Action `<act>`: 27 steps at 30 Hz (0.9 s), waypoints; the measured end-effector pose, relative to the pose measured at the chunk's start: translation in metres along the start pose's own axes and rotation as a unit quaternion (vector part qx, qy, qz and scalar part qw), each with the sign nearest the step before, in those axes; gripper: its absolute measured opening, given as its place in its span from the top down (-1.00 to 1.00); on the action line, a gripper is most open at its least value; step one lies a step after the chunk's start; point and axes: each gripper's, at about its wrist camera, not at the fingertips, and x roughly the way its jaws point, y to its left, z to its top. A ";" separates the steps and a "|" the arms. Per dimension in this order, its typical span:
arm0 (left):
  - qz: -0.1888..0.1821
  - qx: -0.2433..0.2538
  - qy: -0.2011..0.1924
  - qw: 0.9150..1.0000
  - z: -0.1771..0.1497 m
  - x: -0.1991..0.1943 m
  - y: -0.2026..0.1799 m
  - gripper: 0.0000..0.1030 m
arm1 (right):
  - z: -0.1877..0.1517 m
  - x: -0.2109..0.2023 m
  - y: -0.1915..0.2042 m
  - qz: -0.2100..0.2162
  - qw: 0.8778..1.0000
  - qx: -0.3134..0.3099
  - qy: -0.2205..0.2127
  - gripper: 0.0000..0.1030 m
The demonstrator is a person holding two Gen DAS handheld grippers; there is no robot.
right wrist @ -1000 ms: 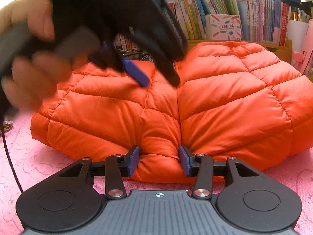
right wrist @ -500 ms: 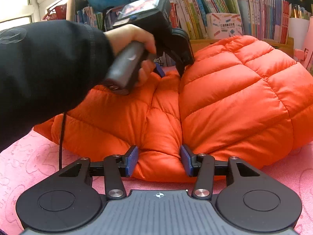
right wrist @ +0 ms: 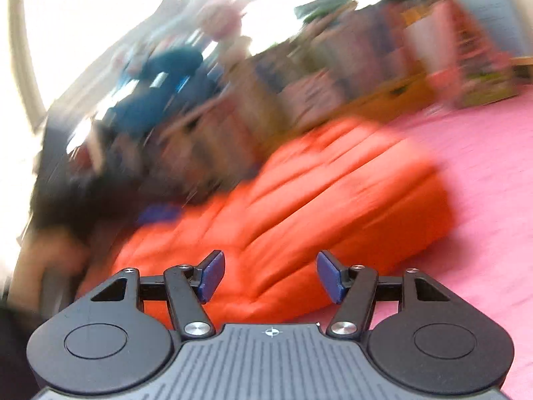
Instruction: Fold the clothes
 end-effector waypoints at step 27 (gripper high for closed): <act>-0.012 -0.133 -0.051 0.990 -0.062 -0.064 0.179 -0.52 | 0.078 0.004 -0.075 0.057 0.986 -0.154 0.017 -0.62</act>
